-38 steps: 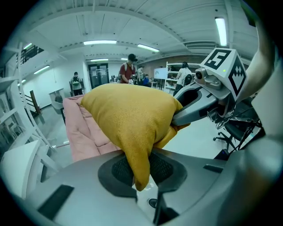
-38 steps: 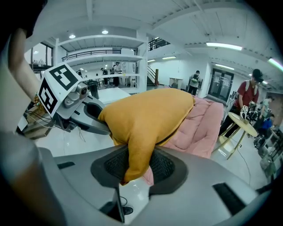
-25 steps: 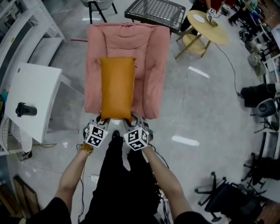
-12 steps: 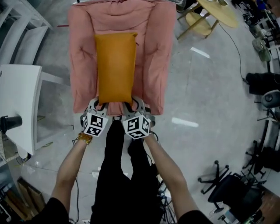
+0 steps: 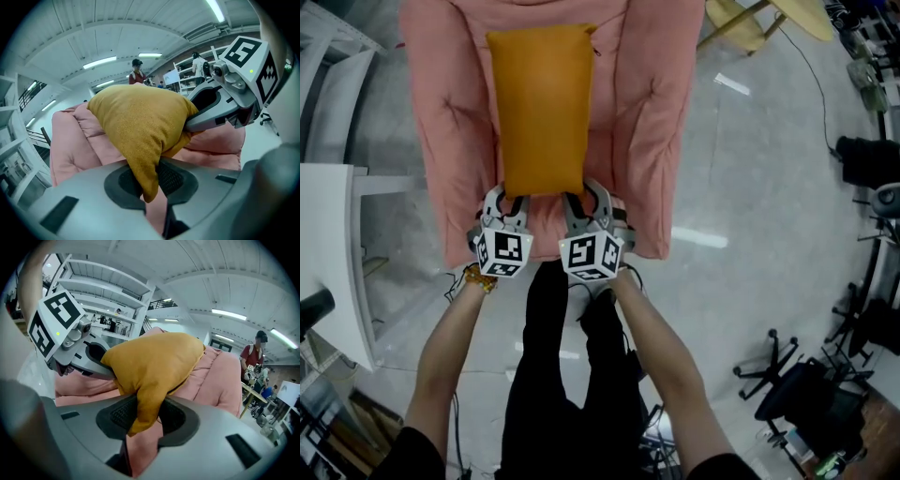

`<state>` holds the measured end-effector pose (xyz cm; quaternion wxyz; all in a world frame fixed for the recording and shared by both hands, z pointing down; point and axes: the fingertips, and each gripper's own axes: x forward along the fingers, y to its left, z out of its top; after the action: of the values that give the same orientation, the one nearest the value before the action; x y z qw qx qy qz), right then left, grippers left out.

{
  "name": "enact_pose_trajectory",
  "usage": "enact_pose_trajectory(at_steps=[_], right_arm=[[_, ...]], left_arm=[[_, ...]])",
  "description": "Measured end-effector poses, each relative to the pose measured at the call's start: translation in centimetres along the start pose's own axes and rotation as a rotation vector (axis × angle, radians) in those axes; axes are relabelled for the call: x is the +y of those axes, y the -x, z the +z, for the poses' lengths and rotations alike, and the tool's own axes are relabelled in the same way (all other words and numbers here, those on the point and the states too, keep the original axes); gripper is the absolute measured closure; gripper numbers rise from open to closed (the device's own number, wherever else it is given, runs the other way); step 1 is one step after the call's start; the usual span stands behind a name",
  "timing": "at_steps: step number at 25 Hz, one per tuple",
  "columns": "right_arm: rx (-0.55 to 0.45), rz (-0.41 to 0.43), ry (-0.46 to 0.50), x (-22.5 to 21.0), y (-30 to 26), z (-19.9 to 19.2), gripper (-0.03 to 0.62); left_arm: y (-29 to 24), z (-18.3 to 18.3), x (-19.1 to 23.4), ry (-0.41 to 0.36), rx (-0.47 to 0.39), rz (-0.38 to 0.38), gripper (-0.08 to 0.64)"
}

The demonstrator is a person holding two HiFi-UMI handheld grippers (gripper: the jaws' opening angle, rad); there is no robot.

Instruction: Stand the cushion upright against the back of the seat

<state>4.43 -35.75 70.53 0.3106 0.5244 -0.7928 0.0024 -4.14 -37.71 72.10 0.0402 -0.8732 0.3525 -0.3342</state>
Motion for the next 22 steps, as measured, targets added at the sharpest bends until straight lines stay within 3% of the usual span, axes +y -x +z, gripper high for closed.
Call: enact_pose_trajectory(at_steps=[13, 22], right_arm=[[0.105, 0.007, -0.029, -1.3, -9.8, -4.2, 0.459], [0.22, 0.061, -0.04, -1.1, -14.0, -7.5, 0.456]], left_arm=[[-9.4, -4.5, 2.8, 0.05, 0.075, -0.053, 0.495], [-13.6, -7.4, 3.2, 0.067, 0.164, -0.097, 0.494]])
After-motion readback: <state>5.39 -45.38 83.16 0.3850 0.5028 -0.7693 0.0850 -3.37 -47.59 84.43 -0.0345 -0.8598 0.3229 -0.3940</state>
